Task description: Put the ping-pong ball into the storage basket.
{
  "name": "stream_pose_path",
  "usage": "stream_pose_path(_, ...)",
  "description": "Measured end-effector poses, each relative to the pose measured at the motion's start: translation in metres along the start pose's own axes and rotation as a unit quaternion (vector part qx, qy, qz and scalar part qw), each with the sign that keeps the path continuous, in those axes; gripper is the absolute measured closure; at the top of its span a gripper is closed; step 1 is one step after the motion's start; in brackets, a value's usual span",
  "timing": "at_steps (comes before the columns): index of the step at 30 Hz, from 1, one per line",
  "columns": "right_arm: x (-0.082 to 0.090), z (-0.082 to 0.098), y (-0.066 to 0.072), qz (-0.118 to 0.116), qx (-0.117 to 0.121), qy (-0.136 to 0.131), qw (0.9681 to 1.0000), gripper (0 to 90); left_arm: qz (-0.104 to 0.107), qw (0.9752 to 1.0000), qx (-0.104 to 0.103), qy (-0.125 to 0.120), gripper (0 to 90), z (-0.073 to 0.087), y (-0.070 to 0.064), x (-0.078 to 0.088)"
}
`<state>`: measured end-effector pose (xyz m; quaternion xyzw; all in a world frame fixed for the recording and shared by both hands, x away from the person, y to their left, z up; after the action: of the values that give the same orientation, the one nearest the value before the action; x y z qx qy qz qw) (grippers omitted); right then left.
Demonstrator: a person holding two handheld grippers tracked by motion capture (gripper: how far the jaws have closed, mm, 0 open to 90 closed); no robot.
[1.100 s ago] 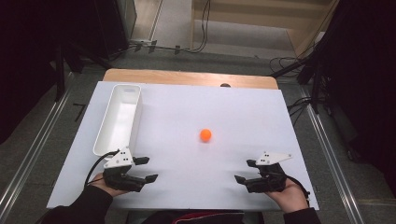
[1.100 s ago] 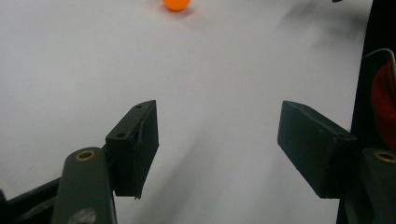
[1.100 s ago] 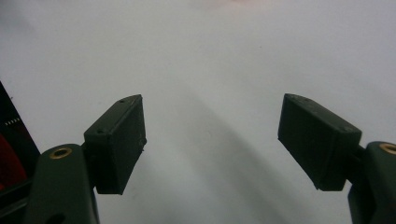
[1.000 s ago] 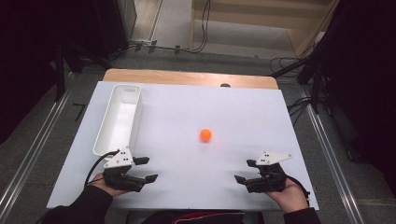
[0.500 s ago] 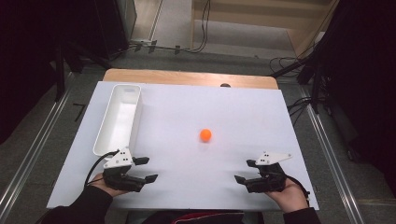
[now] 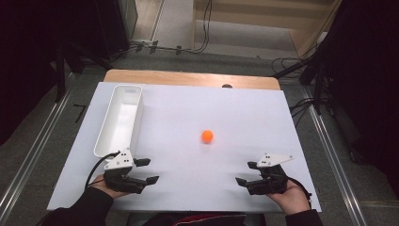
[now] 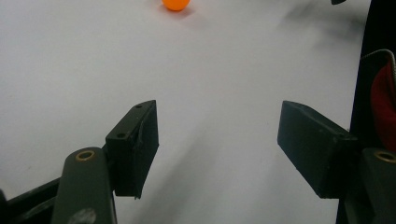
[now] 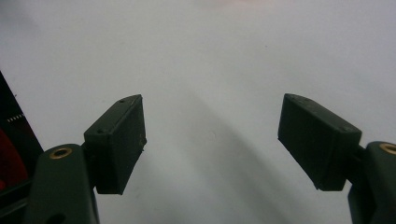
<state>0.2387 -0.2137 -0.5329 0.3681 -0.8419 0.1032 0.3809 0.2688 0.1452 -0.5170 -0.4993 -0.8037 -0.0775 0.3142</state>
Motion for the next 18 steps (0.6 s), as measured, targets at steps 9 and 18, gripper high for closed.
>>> stream_pose_path(9,-0.001,-0.0013,-0.0002,-0.002,0.0,-0.002,1.0,21.8,-0.002,1.0,0.0,0.0,28.9,0.0004,-0.0001,0.0003)
stream_pose_path(18,-0.0009,-0.0008,0.0004,0.0,0.001,-0.001,1.0,21.8,-0.001,1.0,-0.002,-0.002,28.9,-0.0005,0.0,0.0004)
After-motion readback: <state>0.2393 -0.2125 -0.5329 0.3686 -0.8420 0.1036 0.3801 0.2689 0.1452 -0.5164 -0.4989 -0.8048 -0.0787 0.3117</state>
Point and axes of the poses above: each handheld gripper's, and its own axes: x roughly backward along the jaws, z roughly out of its underside, y roughly to its left, the point moved 7 cm from there along -x, roughly forward along the jaws, and after that the axes turned 3 degrees about x, right-handed, at the moved point
